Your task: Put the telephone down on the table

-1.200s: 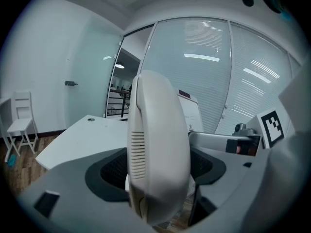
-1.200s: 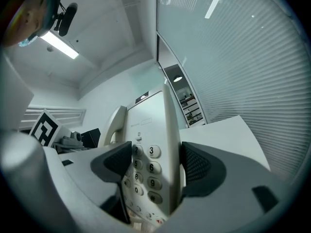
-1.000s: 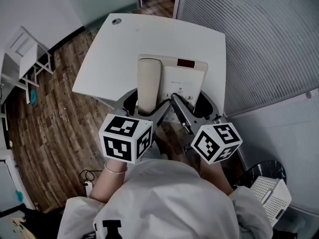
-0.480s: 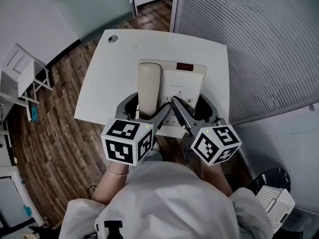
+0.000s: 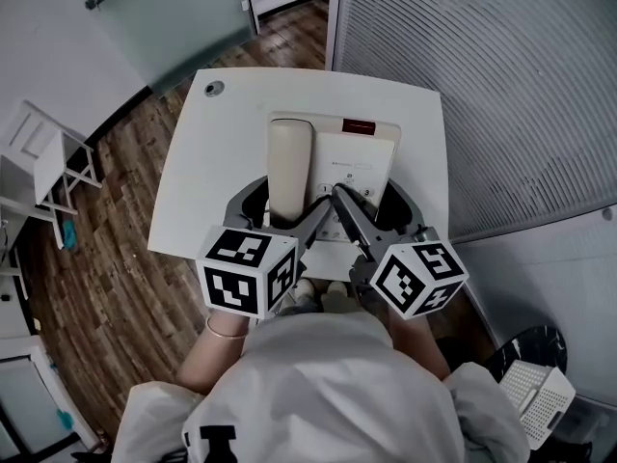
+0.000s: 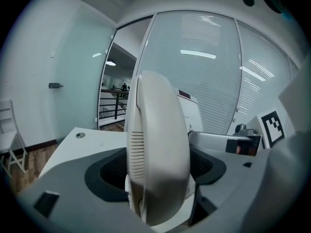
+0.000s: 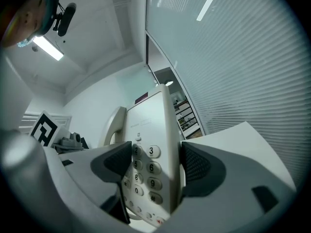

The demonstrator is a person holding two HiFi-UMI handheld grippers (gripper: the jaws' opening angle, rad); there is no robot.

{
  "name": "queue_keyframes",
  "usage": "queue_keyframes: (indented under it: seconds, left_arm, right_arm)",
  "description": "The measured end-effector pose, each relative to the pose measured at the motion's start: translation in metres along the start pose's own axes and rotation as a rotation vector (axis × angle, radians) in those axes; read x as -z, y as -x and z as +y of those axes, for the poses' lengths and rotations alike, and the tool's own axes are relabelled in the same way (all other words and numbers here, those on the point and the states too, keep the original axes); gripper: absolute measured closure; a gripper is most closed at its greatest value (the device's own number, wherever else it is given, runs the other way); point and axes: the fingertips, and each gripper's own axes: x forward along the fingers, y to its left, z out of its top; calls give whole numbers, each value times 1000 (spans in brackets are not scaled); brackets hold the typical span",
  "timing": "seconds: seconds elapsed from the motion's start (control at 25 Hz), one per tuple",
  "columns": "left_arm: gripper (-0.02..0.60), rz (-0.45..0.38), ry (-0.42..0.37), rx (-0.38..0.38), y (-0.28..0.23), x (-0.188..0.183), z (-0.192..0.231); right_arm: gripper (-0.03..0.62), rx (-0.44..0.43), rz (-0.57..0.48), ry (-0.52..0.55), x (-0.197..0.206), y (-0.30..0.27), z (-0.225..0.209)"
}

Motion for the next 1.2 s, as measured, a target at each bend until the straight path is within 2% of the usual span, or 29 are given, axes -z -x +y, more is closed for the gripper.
queue_keyframes:
  seconds: [0.44,1.2]
  left_arm:
    - [222,-17,47,-19,-18,-8,-2]
    - [222,27,112,-52,-36,17,2]
  right_arm:
    - [274,-25,40,29,-12,-10,-16]
    - [275,-41,116,4,11,-19,-35]
